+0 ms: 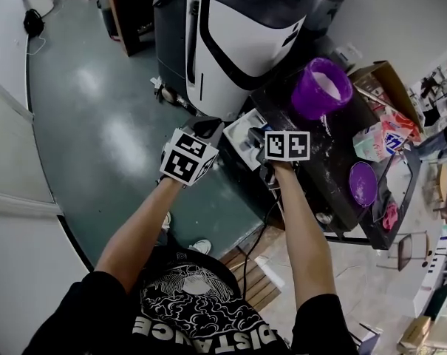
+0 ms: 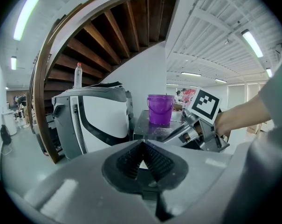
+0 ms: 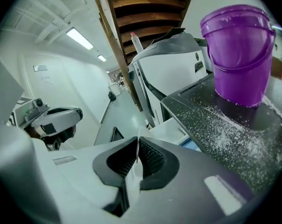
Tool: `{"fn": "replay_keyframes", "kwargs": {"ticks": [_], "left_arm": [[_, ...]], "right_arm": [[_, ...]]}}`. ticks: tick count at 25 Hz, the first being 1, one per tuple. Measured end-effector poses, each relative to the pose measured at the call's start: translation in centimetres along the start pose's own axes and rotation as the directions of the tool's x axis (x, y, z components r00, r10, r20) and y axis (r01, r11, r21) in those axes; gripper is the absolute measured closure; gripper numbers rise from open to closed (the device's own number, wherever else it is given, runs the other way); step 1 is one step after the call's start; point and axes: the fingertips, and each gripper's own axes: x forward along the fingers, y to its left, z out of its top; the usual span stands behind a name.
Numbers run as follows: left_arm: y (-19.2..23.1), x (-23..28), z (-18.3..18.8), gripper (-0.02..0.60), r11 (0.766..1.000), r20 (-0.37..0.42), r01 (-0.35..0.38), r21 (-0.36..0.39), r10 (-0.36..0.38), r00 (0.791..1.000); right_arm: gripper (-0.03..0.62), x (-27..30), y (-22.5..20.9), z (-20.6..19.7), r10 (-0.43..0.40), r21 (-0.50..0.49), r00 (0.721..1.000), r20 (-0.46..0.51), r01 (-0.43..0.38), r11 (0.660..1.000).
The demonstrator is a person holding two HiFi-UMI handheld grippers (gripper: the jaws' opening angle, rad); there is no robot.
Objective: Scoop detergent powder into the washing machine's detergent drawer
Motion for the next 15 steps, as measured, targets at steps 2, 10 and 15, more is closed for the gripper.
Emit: {"fn": "replay_keyframes", "kwargs": {"ticks": [2, 10, 15], "left_arm": [[0.13, -0.21, -0.09, 0.581, 1.0, 0.0, -0.003, -0.002, 0.003, 1.0], [0.18, -0.73, -0.08, 0.581, 1.0, -0.003, -0.001, 0.004, 0.001, 1.0], [-0.02, -1.06, 0.18, 0.581, 1.0, 0.002, 0.002, 0.004, -0.002, 1.0]], "right_arm": [[0.562, 0.13, 0.06, -0.09, -0.018, -0.039, 1.0, -0.019, 0.017, 0.999], [0.562, 0.33, 0.25, -0.39, -0.082, -0.181, 0.994, -0.066, 0.069, 0.981], [0.562, 0.2, 0.23, -0.39, -0.108, -0.232, 0.991, -0.075, 0.088, 0.969]]}}
